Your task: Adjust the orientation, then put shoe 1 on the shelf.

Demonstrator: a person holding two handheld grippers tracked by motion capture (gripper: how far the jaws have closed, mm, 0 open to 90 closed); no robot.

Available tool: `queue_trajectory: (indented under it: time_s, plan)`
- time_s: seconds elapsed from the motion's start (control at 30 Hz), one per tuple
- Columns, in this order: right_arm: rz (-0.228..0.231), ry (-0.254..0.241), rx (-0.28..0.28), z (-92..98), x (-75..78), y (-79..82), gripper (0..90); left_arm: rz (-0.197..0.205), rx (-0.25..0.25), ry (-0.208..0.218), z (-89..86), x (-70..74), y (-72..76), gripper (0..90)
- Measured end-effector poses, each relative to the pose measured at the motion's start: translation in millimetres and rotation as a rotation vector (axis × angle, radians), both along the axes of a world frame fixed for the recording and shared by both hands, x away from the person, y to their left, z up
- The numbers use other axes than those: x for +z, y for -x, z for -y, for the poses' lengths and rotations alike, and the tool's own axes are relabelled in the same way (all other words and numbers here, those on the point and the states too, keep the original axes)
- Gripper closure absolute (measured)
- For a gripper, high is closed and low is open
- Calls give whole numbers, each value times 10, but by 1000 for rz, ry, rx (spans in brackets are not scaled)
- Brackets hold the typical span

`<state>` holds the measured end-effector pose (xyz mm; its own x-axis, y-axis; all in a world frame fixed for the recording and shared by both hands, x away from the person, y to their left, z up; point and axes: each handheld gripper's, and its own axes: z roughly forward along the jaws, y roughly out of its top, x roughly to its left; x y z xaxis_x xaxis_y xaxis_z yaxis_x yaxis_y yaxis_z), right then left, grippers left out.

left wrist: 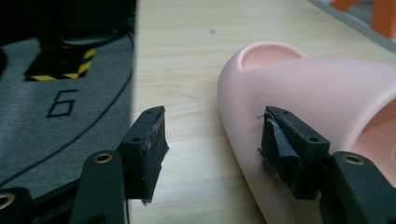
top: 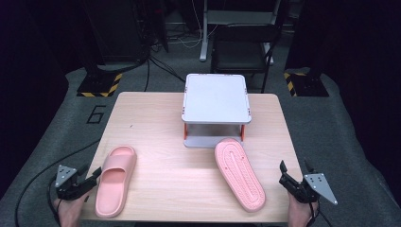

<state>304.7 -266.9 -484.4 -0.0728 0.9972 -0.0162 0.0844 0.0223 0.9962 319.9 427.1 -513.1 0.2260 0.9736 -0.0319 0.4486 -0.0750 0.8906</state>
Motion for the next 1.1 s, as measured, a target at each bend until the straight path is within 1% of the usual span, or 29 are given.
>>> queue_trajectory:
  time_s: [0.03, 0.07, 0.1, 0.13, 0.17, 0.2, 0.23, 0.27, 0.3, 0.33, 0.37, 0.4, 0.43, 0.47, 0.53, 0.57, 0.6, 0.63, 0.67, 0.73, 0.87, 0.93, 1.03, 1.1]
  plan:
    - [-1, 0, 1, 1, -2, -3, 159, -18, -21, -15, 71, 1, -15, 387]
    - [-1, 1, 0, 1, -1, -1, 159, -16, -58, -17, 213, -12, -60, 383]
    - [-1, 1, 0, 1, -1, -1, 159, -16, -58, -17, 213, -12, -60, 373]
    - [-2, 6, 0, 5, 4, 5, 158, -13, -81, -25, 337, -14, -111, 362]
    - [-2, 5, -1, 8, 5, 7, 158, -29, -95, -35, 379, 1, -126, 363]
    - [0, -5, -1, 6, 5, 7, 158, -27, -95, -53, 408, 14, -141, 360]
    - [0, -3, -2, 14, 6, 10, 158, -6, -81, -58, 438, 12, -153, 351]
    - [0, 0, -5, 23, 6, 13, 158, -15, -79, -66, 439, 31, -148, 341]
    - [0, 0, -5, 23, 6, 13, 158, -15, -79, -66, 439, 31, -148, 334]
    - [3, -4, -6, 34, 7, 15, 159, 5, -57, -42, 433, 52, -121, 326]
    - [3, -4, -6, 34, 7, 15, 159, 5, -57, -42, 433, 52, -121, 316]
    - [1, -8, -8, 46, 7, 20, 159, 41, -57, 23, 408, 81, -84, 301]
    - [3, -14, -9, 48, 4, 12, 159, 60, -59, 53, 400, 100, -66, 300]
    - [1, -22, -8, 44, 2, 7, 159, 67, -73, 68, 387, 129, -49, 298]
    - [-3, -13, -5, 43, 4, -4, 158, 98, -92, 82, 377, 185, -31, 292]
    - [-3, -13, -5, 43, 4, -4, 158, 98, -92, 82, 377, 185, -31, 287]
    - [-3, -19, 2, 17, 12, -15, 158, 106, -107, 94, 356, 241, -10, 279]
    - [-3, -19, 2, 17, 12, -15, 158, 106, -107, 94, 356, 241, -10, 273]
    - [-7, -10, 7, 1, 9, -23, 157, 115, -115, 114, 342, 273, 10, 266]
    - [-16, -8, 15, -8, -1, -24, 156, 122, -104, 131, 344, 282, 31, 246]
    - [-27, -13, 14, -3, -22, -31, 155, 120, -122, 118, 361, 286, 67, 234]
    - [-27, -17, 9, 8, -20, -37, 154, 103, -132, 106, 371, 279, 74, 231]
    - [-23, -19, 6, 12, -15, -36, 154, 99, -137, 106, 387, 259, 82, 229]
    - [-28, -18, 10, 3, -20, -36, 154, 91, -141, 102, 406, 236, 95, 229]
